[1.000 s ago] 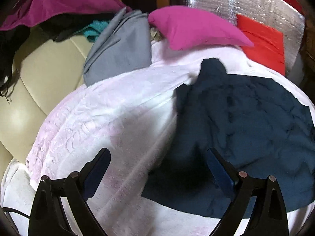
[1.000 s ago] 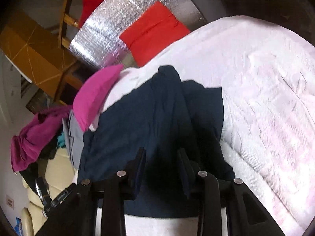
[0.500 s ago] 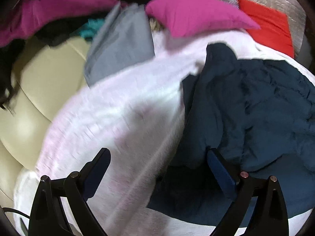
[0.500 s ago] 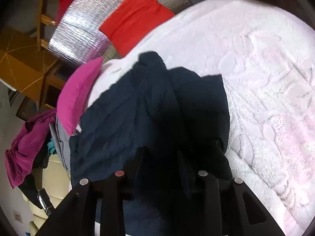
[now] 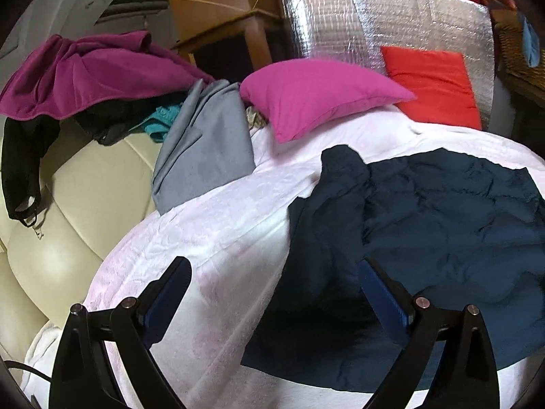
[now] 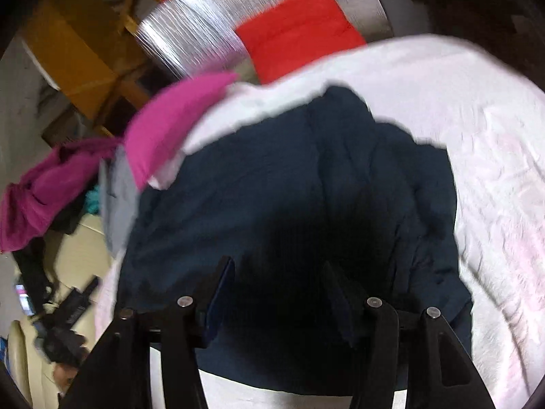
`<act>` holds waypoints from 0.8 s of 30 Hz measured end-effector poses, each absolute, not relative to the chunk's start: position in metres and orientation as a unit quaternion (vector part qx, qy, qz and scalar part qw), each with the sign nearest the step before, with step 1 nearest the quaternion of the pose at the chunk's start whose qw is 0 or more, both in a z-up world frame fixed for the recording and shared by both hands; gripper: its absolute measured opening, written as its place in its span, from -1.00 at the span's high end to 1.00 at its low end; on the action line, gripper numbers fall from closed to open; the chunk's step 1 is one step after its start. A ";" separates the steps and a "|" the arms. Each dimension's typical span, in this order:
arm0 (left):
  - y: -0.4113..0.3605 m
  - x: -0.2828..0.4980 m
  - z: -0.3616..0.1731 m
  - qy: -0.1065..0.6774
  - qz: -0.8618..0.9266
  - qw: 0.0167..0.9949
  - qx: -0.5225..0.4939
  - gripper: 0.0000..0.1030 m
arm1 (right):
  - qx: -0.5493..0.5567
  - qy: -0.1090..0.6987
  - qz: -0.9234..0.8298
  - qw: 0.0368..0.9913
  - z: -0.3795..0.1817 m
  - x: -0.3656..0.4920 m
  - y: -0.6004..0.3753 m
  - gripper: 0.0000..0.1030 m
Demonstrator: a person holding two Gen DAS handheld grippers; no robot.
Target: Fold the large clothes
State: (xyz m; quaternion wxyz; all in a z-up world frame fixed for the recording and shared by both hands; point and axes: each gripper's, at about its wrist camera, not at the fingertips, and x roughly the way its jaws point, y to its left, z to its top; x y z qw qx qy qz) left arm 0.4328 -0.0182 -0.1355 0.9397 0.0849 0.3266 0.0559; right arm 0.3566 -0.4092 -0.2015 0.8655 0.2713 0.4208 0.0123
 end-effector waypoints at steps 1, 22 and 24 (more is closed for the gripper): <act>-0.019 0.432 -0.135 0.325 0.054 0.940 0.085 -0.92 | 0.270 0.430 0.008 0.861 -0.207 0.360 -0.409 -0.08; -0.015 0.426 -0.155 0.422 0.004 0.907 0.014 -0.92 | 0.317 0.385 0.085 0.863 -0.191 0.318 -0.415 -0.44; -0.007 0.422 -0.163 0.452 -0.011 0.891 -0.023 -0.92 | 0.324 0.377 0.097 0.862 -0.188 0.302 -0.414 -0.50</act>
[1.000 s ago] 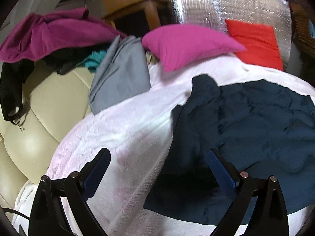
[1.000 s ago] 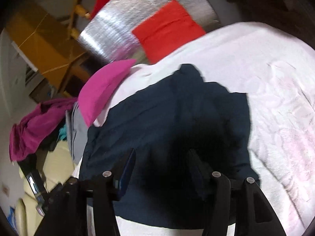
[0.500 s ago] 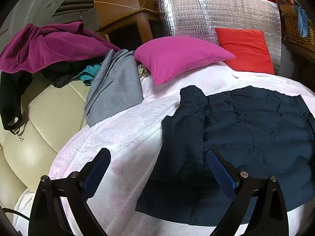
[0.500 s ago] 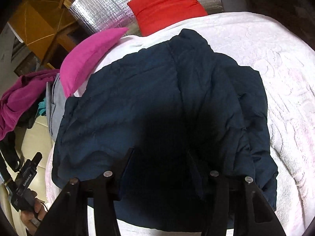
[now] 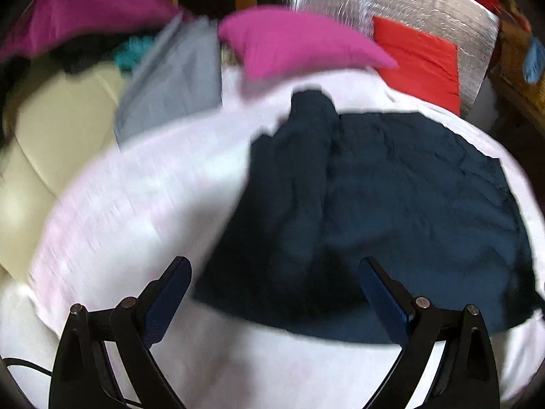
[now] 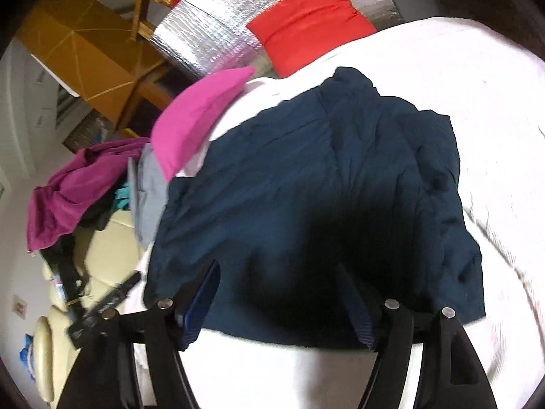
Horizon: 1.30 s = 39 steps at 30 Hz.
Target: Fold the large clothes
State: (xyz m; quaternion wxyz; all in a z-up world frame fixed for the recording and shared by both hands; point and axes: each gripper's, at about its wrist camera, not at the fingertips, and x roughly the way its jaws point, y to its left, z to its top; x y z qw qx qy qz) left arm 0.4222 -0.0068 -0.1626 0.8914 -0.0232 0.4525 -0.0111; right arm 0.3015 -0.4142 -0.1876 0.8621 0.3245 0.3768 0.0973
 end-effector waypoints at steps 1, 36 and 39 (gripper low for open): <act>-0.001 0.419 -0.167 0.466 -0.017 0.884 -0.045 -0.92 | 0.328 0.376 0.100 0.861 -0.187 0.295 -0.413 -0.56; -0.003 0.388 -0.175 0.452 0.027 0.890 -0.055 -0.40 | 0.408 0.383 -0.039 0.828 -0.228 0.279 -0.435 -0.35; -0.010 0.349 -0.146 0.391 0.048 0.919 -0.018 -0.59 | 0.358 0.379 -0.040 0.853 -0.208 0.260 -0.426 -0.39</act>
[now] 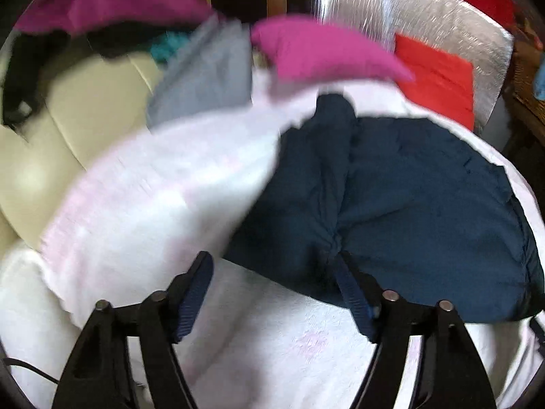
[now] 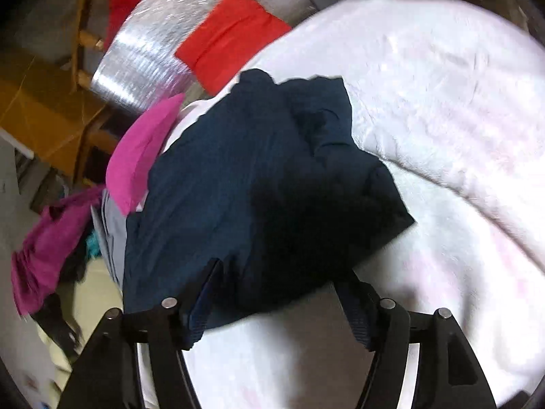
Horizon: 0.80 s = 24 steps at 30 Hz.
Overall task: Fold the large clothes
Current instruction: 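Release the folded navy jacket and raise both open tools away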
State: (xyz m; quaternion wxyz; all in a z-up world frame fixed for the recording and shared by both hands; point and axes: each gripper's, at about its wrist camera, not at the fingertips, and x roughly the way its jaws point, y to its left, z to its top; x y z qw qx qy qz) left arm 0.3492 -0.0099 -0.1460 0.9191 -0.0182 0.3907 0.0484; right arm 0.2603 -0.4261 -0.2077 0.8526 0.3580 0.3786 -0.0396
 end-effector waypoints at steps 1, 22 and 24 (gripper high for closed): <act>-0.012 0.337 -0.138 0.377 0.051 0.925 -0.012 -0.66 | 0.347 0.370 -0.040 0.861 -0.202 0.252 -0.421 -0.42; -0.020 0.156 0.041 0.212 0.025 0.977 0.008 -0.85 | 0.129 0.228 -0.026 0.965 -0.009 0.090 -0.318 -0.87; -0.018 0.147 0.047 0.207 0.022 0.978 0.006 -0.85 | 0.120 0.210 -0.031 0.970 0.006 0.073 -0.312 -0.97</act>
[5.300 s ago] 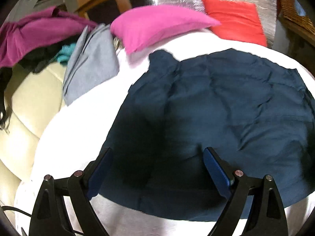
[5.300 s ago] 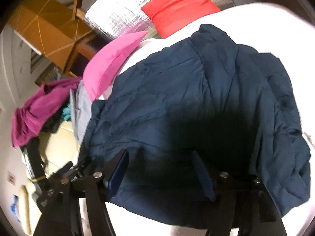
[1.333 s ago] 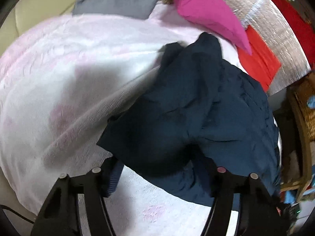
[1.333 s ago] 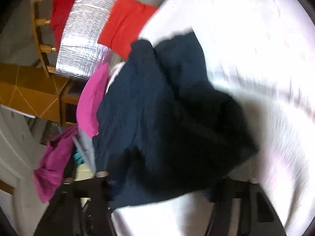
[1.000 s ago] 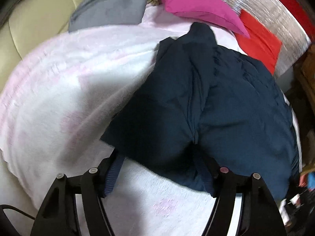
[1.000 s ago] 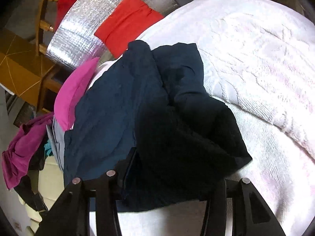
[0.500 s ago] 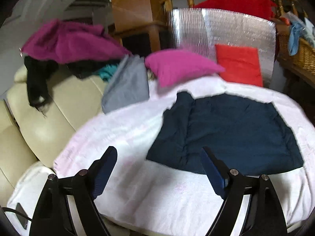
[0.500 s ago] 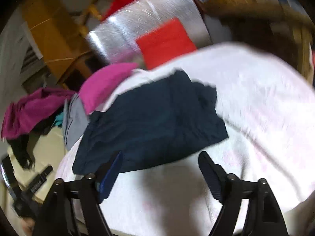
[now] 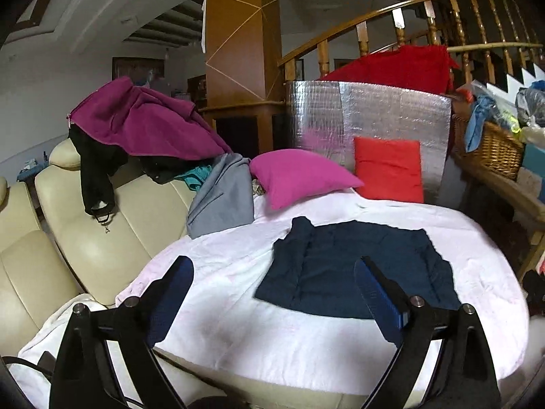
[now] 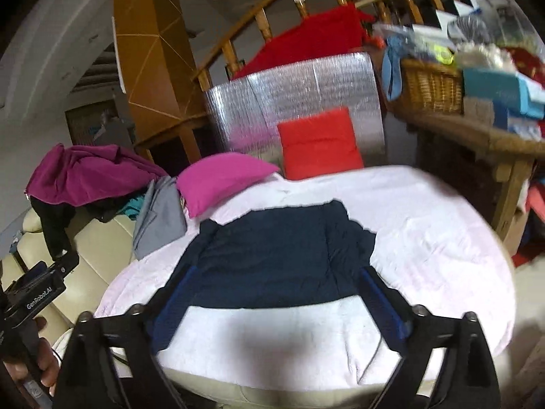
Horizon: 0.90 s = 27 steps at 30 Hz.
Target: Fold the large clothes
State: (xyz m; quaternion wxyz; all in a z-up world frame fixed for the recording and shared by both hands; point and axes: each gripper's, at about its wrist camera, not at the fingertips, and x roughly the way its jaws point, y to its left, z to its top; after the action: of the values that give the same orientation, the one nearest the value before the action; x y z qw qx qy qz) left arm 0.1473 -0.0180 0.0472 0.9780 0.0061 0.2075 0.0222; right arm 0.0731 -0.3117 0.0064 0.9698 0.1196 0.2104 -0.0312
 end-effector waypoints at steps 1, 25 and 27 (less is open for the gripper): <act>-0.017 0.141 0.052 0.202 0.024 0.979 0.006 -0.85 | 0.117 0.202 -0.036 0.972 0.012 0.067 -0.310 -0.98; -0.021 0.092 0.083 0.151 0.027 0.987 0.039 -0.86 | 0.090 0.206 -0.053 0.973 0.050 0.003 -0.275 -1.00; -0.022 0.090 0.084 0.148 0.026 0.988 0.041 -0.86 | 0.088 0.201 -0.057 0.974 0.053 -0.001 -0.274 -1.00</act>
State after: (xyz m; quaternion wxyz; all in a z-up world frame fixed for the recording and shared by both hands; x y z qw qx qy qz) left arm 0.0898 -0.0218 0.0843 0.9878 0.0410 0.1480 0.0259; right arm -0.0012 -0.2736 0.0529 0.9738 0.0882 0.2015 -0.0573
